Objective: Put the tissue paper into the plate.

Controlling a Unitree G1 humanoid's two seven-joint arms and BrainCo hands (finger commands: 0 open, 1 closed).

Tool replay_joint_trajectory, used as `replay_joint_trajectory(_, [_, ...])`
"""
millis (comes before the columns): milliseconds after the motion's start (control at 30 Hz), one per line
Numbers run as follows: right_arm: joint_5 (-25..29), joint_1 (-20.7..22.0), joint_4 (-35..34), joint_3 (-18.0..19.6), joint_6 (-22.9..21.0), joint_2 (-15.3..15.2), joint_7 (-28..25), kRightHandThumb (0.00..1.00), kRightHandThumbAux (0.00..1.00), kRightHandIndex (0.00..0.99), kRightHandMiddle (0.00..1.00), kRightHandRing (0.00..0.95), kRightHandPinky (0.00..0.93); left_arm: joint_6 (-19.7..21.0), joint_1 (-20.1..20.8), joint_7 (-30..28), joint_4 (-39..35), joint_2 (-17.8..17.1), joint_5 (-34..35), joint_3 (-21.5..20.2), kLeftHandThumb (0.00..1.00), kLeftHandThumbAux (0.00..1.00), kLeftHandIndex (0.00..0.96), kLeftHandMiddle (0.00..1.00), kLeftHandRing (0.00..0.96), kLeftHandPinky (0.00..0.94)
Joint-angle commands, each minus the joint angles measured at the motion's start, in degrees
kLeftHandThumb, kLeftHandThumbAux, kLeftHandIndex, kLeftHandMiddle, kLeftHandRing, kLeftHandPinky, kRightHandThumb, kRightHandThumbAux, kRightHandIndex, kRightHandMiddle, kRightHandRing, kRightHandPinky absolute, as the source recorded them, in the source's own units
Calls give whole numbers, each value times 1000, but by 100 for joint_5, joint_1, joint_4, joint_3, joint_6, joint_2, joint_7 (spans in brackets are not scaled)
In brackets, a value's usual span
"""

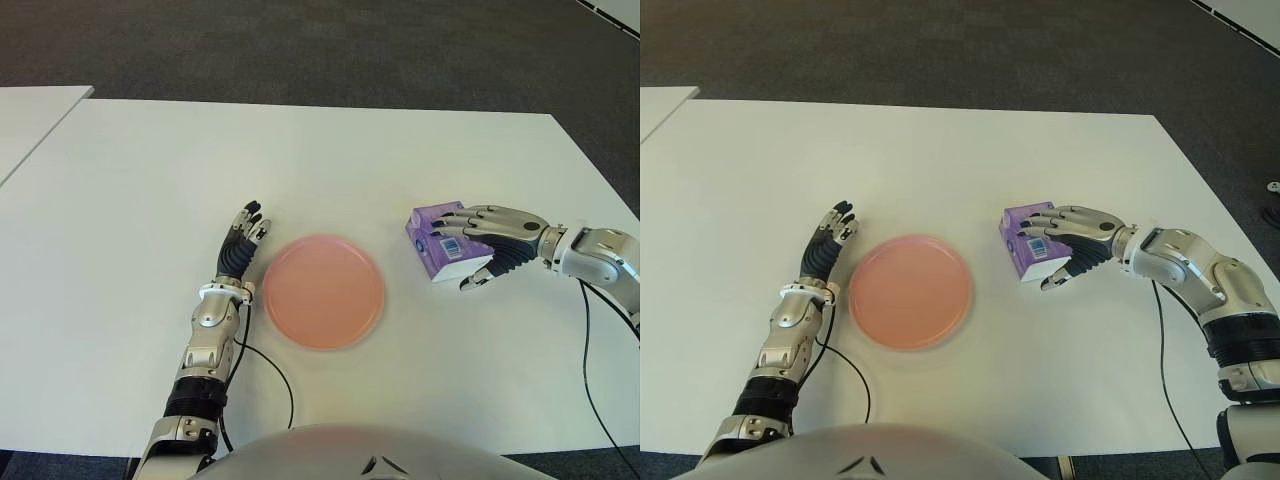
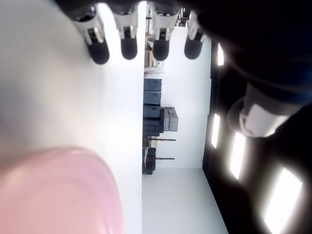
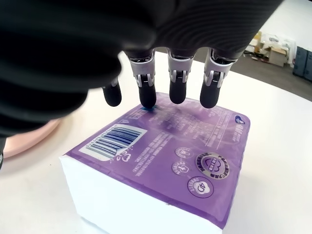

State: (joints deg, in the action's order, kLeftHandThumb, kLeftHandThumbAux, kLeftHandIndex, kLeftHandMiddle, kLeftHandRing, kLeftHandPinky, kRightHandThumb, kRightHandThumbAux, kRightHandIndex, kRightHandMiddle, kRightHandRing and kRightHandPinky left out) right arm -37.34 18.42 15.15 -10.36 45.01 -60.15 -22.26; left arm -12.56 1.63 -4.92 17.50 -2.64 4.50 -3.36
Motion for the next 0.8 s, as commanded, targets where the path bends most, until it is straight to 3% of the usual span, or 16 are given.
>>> replay_joint_trajectory(33, [9, -46, -3, -59, -43, -20, -110, 223, 321, 0, 0, 0, 0, 71, -68, -69, 133, -35, -44, 30, 0, 478, 0, 0, 0, 0])
replay_joint_trajectory(267, [-142, -8, 130, -136, -118, 96, -37, 220, 321, 0, 0, 0, 0, 93, -77, -80, 127, -38, -20, 22, 0, 474, 0, 0, 0, 0])
replay_joint_trajectory(467, [-623, 160, 677, -350, -161, 316, 478, 231, 340, 0, 0, 0, 0, 90, -81, -104, 150, -33, 28, -4, 0, 475, 0, 0, 0, 0])
replay_joint_trajectory(567, [-1154, 346, 1196, -573, -197, 430, 1171, 238, 351, 0, 0, 0, 0, 69, -82, -103, 165, -27, 35, -14, 0, 481, 0, 0, 0, 0])
replay_joint_trajectory(800, [-1605, 492, 1424, -772, -302, 486, 2096, 245, 378, 0, 0, 0, 0, 12, -123, -119, 139, -34, 37, -20, 0, 487, 0, 0, 0, 0])
